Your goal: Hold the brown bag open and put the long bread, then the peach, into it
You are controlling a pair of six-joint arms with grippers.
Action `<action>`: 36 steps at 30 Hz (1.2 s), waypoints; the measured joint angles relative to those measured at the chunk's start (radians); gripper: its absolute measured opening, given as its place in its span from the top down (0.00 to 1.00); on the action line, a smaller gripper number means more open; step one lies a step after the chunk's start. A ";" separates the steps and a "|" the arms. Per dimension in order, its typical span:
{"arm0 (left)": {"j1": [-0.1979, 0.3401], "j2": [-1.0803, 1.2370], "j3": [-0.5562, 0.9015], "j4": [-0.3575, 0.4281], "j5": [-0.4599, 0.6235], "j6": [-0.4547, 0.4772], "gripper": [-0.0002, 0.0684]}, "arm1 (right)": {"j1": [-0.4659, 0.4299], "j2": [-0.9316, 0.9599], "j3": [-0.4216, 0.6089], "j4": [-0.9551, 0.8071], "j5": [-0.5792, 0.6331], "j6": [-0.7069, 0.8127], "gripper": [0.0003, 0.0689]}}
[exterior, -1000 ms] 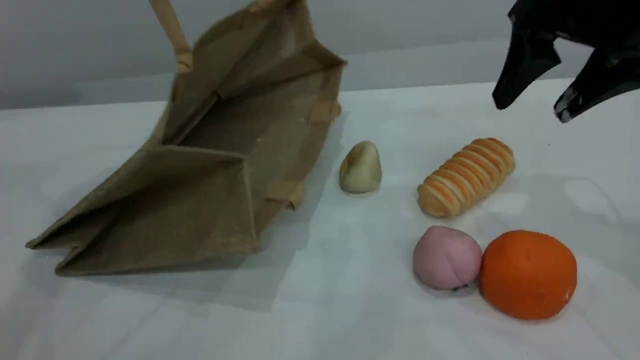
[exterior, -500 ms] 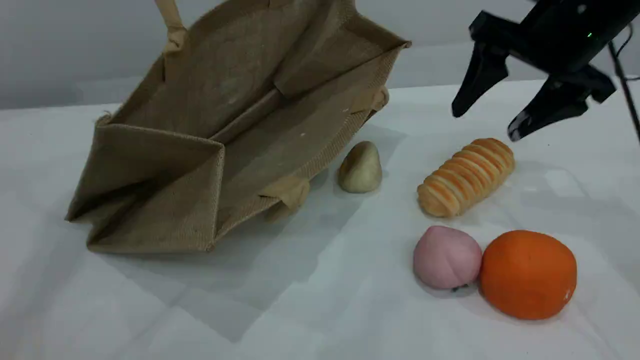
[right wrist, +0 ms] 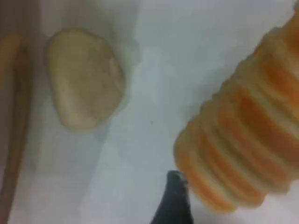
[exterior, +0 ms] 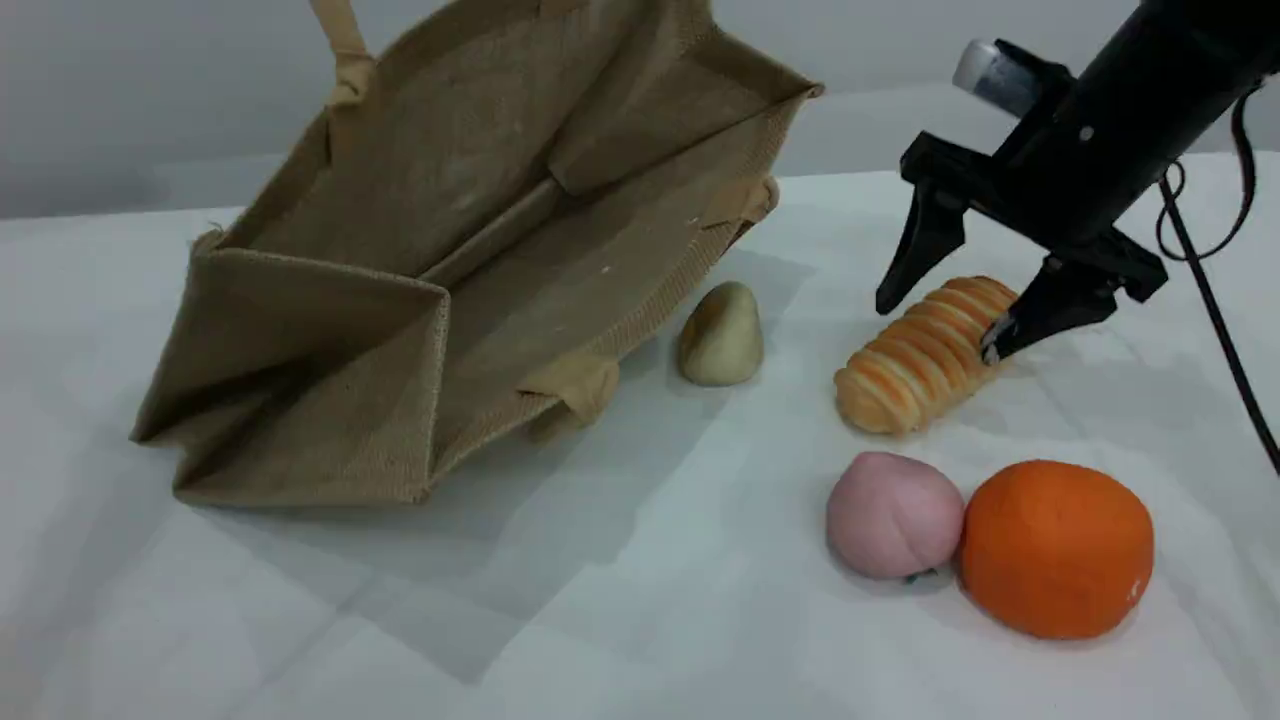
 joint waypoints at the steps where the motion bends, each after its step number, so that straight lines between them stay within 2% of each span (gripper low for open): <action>1: 0.000 0.000 0.000 0.000 0.000 0.000 0.86 | 0.000 0.012 -0.010 -0.010 0.000 0.015 0.20; 9: 0.000 0.000 0.000 0.001 0.000 0.000 0.86 | 0.000 0.077 -0.098 -0.118 0.012 0.120 0.20; 16: 0.000 0.000 0.000 0.001 0.000 0.000 0.86 | 0.000 0.107 -0.107 -0.149 -0.008 0.125 0.24; 21: 0.000 0.000 0.000 0.001 0.000 0.000 0.86 | 0.000 0.107 -0.116 -0.173 0.000 0.121 0.41; 27: 0.000 0.000 0.000 0.001 0.000 0.000 0.86 | 0.000 0.107 -0.125 -0.189 0.039 0.041 0.75; 29: 0.000 0.000 0.000 0.001 0.000 0.000 0.86 | 0.000 0.106 -0.131 -0.192 0.055 0.011 0.83; 36: 0.000 0.000 0.000 0.001 0.000 0.000 0.86 | 0.000 0.039 -0.136 -0.274 0.074 -0.019 0.84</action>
